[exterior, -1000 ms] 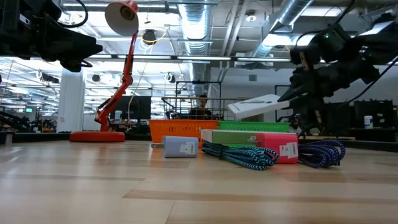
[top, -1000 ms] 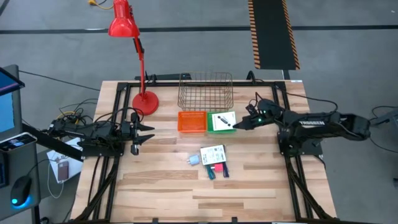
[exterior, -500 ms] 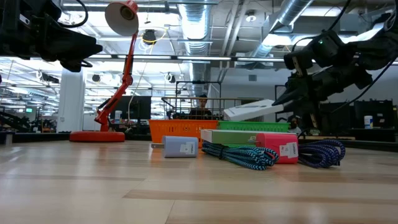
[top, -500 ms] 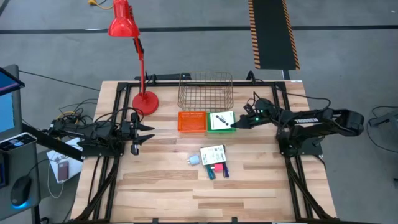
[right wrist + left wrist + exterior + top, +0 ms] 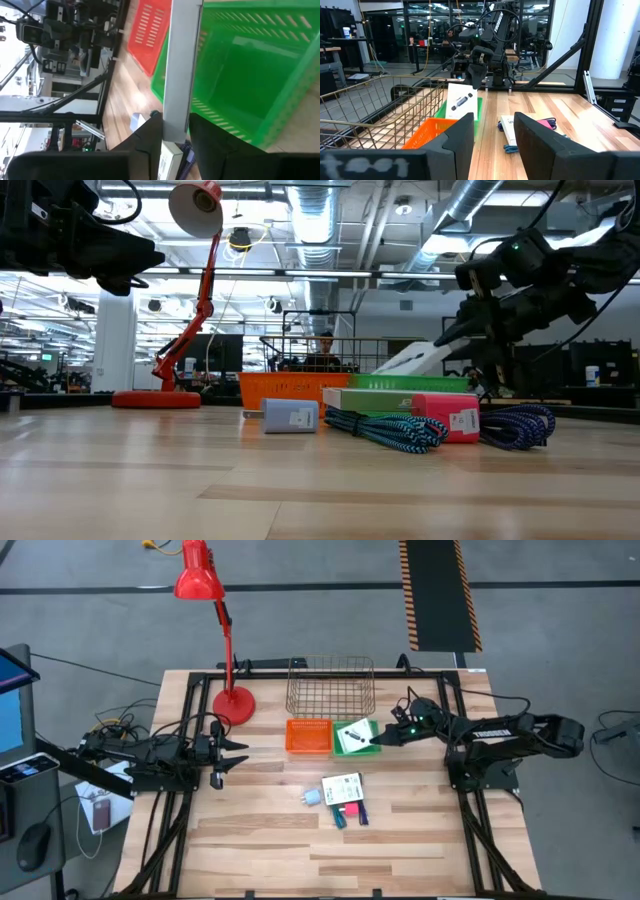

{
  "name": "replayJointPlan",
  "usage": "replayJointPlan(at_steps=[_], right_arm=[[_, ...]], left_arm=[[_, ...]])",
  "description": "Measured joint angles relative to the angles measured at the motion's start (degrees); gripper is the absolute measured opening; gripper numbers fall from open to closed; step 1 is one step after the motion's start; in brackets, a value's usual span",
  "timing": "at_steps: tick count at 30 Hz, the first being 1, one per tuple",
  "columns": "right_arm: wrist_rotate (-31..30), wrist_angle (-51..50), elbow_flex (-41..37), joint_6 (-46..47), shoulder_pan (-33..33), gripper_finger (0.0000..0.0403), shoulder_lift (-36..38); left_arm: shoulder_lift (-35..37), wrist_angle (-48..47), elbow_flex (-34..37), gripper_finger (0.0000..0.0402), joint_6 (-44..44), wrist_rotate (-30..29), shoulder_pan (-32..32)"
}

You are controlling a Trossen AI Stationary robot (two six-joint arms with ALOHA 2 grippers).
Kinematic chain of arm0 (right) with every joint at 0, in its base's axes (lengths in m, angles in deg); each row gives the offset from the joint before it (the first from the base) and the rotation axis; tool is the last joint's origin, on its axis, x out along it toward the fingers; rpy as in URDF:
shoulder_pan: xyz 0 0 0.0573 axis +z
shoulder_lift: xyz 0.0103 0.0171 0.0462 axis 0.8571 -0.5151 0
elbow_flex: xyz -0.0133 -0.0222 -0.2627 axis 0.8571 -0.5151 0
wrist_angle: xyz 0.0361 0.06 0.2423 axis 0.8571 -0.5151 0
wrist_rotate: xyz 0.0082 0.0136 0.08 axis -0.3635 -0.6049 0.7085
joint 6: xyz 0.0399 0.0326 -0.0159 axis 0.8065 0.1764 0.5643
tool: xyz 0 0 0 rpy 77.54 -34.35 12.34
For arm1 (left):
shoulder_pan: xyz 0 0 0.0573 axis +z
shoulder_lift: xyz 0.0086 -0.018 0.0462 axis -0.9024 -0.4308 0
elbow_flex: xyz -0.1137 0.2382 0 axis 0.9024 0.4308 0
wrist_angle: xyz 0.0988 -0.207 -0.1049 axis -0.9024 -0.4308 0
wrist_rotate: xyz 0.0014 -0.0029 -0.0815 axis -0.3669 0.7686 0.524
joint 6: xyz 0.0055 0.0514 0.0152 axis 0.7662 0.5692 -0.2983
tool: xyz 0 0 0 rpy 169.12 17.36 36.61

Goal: Pick and place items into bin
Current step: Put the top card reader box into the green bin

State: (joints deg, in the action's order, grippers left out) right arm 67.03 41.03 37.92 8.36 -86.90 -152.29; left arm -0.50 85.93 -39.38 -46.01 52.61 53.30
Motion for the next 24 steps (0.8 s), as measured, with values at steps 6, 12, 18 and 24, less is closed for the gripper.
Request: replayJointPlan(at_steps=[6, 12, 18, 24], right_arm=[[-0.04, -0.01, 0.00, 0.00, 0.00, 0.0099, 0.00], [-0.64, -0.01, 0.00, -0.02, 0.00, 0.0099, 0.00], [-1.54, -0.01, -0.02, -0.02, 0.00, 0.0102, 0.00], [-1.70, -0.01, -0.02, -0.09, 0.00, 0.0126, 0.00]], left_arm=[[0.00, 0.00, -0.02, 0.0128, 0.00, 0.00, 0.00], [0.01, 0.01, 0.00, 0.0128, 0.00, -0.01, 0.02], [0.02, 0.00, 0.00, 0.0128, 0.00, -0.01, 0.01], [0.00, 0.00, 0.00, 0.0128, 0.00, -0.02, 0.01]])
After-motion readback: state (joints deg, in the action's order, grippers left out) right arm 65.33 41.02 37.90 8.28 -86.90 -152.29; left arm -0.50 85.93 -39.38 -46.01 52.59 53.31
